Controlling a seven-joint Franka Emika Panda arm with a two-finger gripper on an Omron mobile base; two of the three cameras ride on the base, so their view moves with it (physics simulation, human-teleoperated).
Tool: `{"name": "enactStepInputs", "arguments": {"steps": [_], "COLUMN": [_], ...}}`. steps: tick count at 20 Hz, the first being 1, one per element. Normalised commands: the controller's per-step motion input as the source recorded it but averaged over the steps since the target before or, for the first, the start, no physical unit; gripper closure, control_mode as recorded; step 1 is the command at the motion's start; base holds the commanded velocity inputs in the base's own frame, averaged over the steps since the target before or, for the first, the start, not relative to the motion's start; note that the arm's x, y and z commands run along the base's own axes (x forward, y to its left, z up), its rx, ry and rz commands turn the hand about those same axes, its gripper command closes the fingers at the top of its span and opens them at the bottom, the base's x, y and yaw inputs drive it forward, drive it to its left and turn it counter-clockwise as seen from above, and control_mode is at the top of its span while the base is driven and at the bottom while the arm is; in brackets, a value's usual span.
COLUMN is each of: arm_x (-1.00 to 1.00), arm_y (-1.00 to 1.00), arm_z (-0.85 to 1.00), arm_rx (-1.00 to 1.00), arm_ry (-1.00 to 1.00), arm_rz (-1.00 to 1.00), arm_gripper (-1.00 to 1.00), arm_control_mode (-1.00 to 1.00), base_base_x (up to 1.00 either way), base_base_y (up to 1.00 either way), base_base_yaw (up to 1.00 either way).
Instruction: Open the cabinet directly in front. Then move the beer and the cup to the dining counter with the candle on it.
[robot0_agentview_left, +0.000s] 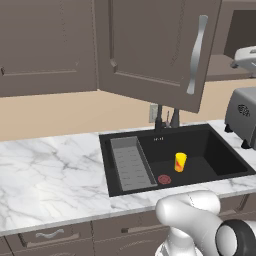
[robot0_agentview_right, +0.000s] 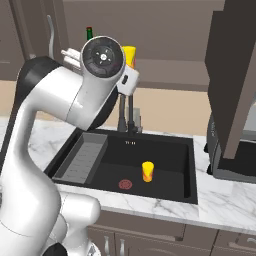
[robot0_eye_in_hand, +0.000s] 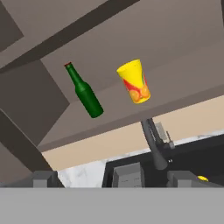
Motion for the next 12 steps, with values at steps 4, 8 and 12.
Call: {"name": "enactStepInputs", "arguments": {"steps": [4, 8, 12], "arm_x": [0.55, 0.54, 0.4], "arm_y": [0.0, 0.0, 0.0], "arm_z": [-0.08, -0.01, -0.03], "arm_rx": [0.09, 0.08, 0.07], "arm_ry": [0.0, 0.02, 0.01], "arm_rz": [0.14, 0.13, 0.15], "arm_gripper": [-1.0, -1.0, -1.0], "arm_control_mode": [-1.0, -1.0, -1.0], "base_base_x": [0.0, 0.0, 0.0], "base_base_y": [0.0, 0.0, 0.0], "base_base_yaw": [0.0, 0.0, 0.0]}}
